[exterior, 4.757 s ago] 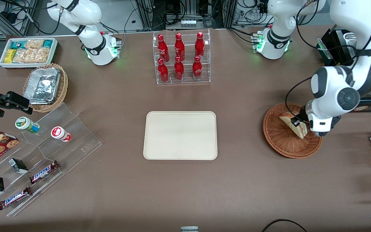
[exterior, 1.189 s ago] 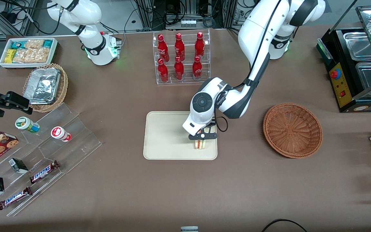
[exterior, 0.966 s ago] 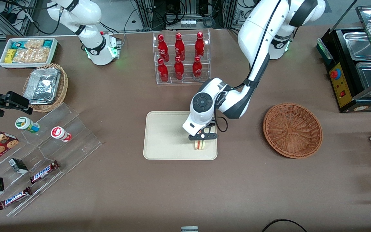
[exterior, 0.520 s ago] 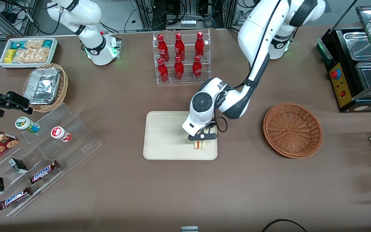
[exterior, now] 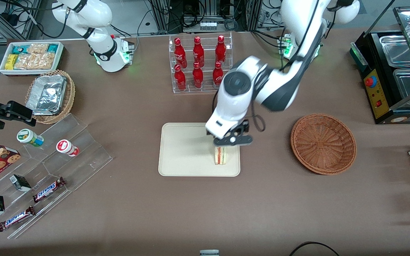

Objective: Place sandwich from basket to tray

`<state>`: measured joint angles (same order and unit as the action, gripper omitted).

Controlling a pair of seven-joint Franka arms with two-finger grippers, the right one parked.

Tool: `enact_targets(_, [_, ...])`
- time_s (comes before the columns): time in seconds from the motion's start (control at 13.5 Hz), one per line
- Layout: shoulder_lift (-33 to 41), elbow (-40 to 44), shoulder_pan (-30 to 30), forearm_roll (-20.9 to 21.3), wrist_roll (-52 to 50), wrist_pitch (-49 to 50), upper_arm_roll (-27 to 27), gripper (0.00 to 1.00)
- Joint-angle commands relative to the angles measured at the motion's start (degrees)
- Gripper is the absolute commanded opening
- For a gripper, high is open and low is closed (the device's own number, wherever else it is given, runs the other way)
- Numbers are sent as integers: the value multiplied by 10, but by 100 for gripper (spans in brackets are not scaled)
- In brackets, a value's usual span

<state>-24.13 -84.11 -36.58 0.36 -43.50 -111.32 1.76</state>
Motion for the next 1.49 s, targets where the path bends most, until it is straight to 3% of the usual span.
enact_targets(0.0, [105,-23,-1,-4,30,80,-34,100])
enact_targets(0.3, [219,-24,-2,-56,117,173,-152,100])
enact_targets(0.67, [269,-16,-2,-59,273,232,-277,100])
enact_targets(1.04, [262,-1,1,-56,311,230,-322,100])
enact_targets(1.34, [261,0,3,-51,336,233,-322,100])
enact_targets(1.41, [258,-1,65,-59,336,233,-301,100])
